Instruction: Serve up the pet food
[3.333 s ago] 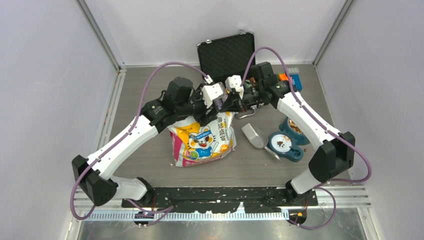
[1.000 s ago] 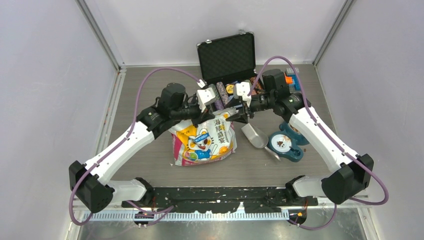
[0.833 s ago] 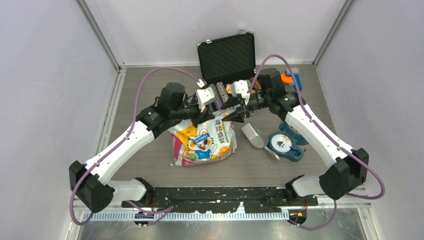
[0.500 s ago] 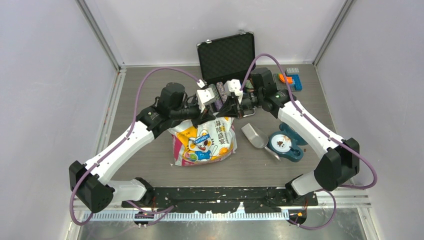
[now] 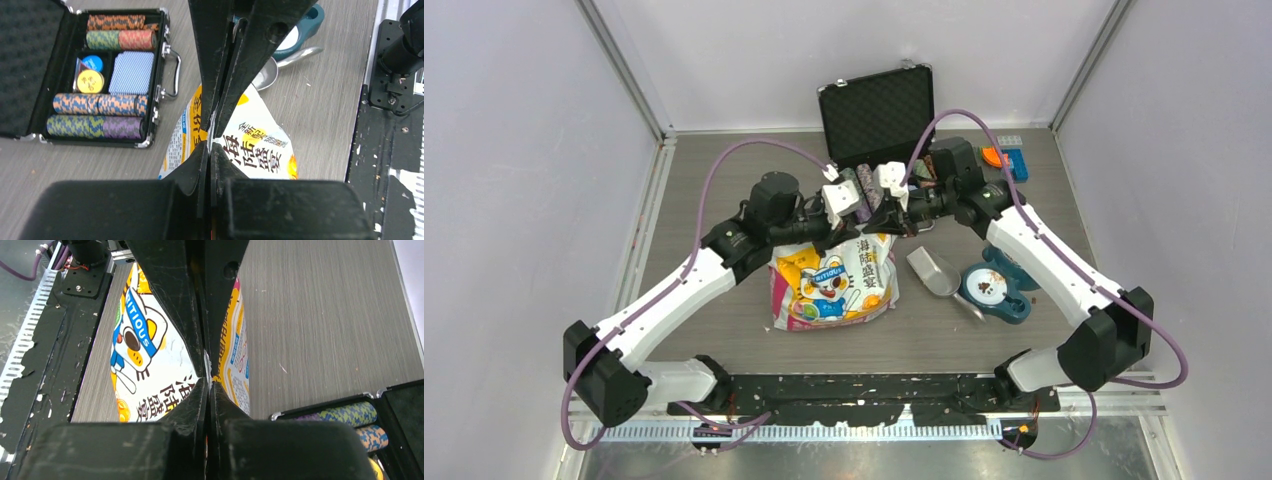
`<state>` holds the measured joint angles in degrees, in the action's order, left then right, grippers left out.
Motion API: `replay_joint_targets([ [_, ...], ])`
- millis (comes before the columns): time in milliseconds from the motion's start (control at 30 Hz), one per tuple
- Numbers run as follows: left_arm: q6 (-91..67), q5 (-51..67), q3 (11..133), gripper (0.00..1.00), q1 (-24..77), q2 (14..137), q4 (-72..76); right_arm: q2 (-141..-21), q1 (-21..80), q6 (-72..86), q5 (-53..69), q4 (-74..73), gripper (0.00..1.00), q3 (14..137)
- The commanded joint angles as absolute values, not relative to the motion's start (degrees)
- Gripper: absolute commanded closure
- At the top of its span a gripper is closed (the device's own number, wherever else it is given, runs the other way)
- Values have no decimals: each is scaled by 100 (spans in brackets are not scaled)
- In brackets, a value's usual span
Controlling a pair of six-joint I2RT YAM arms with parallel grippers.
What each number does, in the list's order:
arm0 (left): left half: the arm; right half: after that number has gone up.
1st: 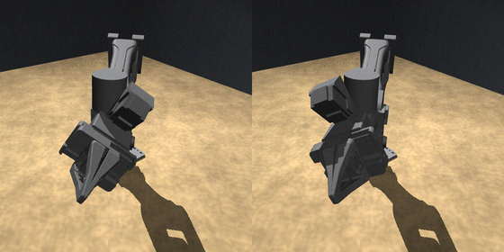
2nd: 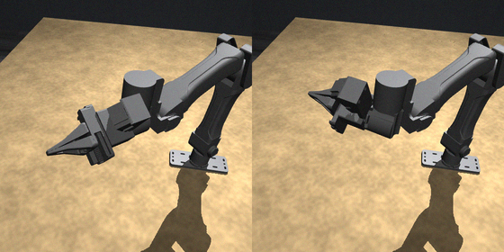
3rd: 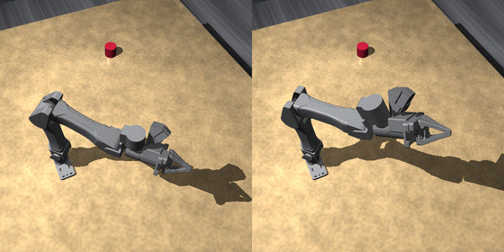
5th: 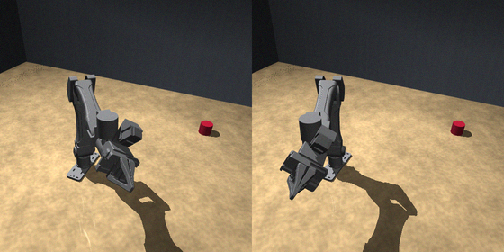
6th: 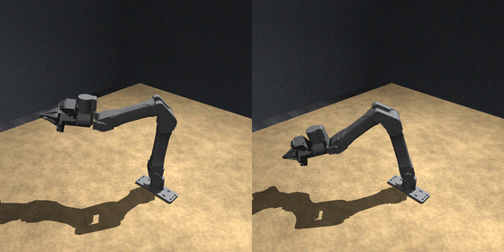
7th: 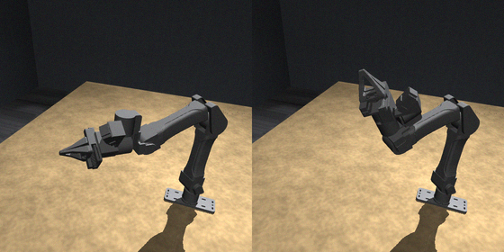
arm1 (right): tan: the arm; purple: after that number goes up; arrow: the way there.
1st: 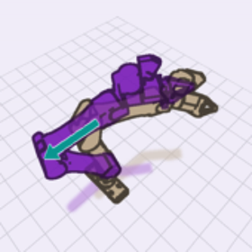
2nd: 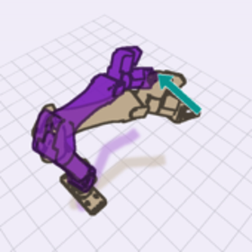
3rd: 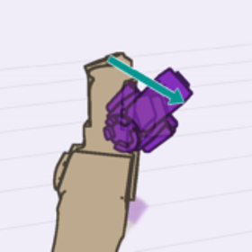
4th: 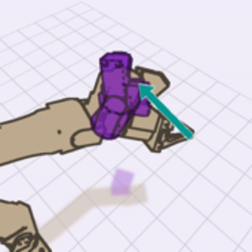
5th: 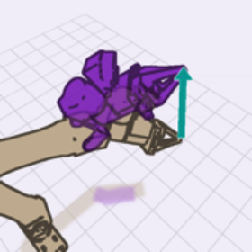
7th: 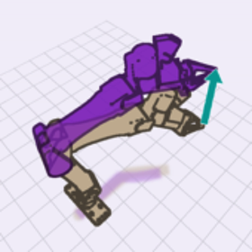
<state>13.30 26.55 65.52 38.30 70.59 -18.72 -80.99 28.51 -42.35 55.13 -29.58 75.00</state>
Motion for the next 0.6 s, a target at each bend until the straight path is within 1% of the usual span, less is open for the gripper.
replay_joint_targets([
  [0,1553,1768,6319,100,3548,6466,-1217,-7461,1881,-4631,4422,-4468,95,7587],
  [100,1533,1799,6361,100,3457,6494,-1265,-7140,1308,-4597,4610,-4241,95,7294],
  [167,1545,1802,6407,100,3400,6503,-1346,-7007,1156,-4611,4623,-4272,95,7216],
  [333,1585,1583,6319,100,3244,6367,-1416,-6796,1020,-4854,4353,-4536,95,7120],
  [567,1568,994,5988,100,2927,6162,-1642,-6562,834,-4948,4667,-4439,95,7055],
])
